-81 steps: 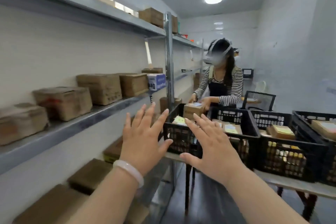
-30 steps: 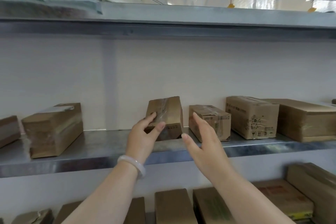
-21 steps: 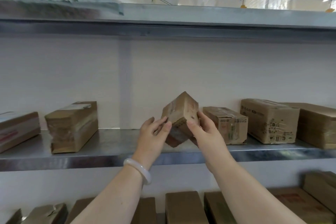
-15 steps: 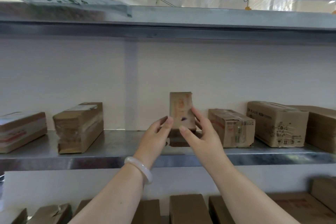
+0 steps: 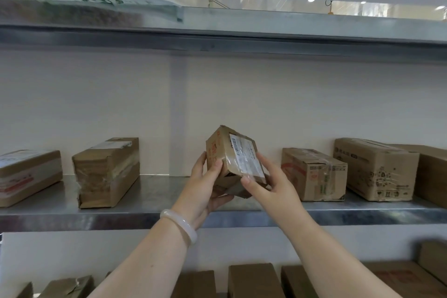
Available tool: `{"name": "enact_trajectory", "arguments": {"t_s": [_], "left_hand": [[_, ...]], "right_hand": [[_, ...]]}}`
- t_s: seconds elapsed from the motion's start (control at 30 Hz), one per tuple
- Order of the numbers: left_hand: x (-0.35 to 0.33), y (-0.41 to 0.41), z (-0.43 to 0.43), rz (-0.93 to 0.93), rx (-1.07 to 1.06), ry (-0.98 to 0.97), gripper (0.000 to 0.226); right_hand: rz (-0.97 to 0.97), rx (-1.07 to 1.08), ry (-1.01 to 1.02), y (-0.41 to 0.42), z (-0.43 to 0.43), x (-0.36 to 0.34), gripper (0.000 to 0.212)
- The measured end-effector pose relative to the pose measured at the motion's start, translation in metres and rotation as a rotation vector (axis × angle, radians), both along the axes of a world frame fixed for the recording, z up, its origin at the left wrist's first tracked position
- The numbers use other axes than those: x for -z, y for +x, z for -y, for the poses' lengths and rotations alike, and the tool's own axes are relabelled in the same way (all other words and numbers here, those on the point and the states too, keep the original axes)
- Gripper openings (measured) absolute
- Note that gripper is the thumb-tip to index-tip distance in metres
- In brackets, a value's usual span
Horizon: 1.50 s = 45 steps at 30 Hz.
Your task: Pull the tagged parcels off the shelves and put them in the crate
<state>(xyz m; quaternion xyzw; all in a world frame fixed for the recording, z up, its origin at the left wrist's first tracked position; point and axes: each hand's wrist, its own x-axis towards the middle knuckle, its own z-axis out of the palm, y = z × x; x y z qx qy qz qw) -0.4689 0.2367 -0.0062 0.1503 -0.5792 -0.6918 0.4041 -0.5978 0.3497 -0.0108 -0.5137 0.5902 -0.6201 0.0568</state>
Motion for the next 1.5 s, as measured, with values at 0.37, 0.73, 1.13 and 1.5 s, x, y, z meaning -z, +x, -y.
{"name": "enact_trajectory", "arguments": {"t_s": [0.37,0.73,1.13,1.5], "left_hand": [[-0.006,0.008,0.027,0.275,-0.261,-0.524,0.032],[0.008,0.005,0.068,0.803,-0.407,-0.862,0.043],[-0.026,-0.051,0.000,0.447,-0.386,-1.229,0.050],[-0.009,-0.147,-0.044,0.431,-0.186,-1.057,0.059]], "right_hand": [[-0.228,0.236,0.108,-0.004,0.024,0.002,0.041],[-0.395,0.239,0.302,-0.009,0.053,0.017,0.057],[-0.443,0.578,-0.050,-0.033,-0.011,-0.013,0.052],[-0.196,0.675,0.072,-0.131,-0.060,-0.017,0.058]]}}
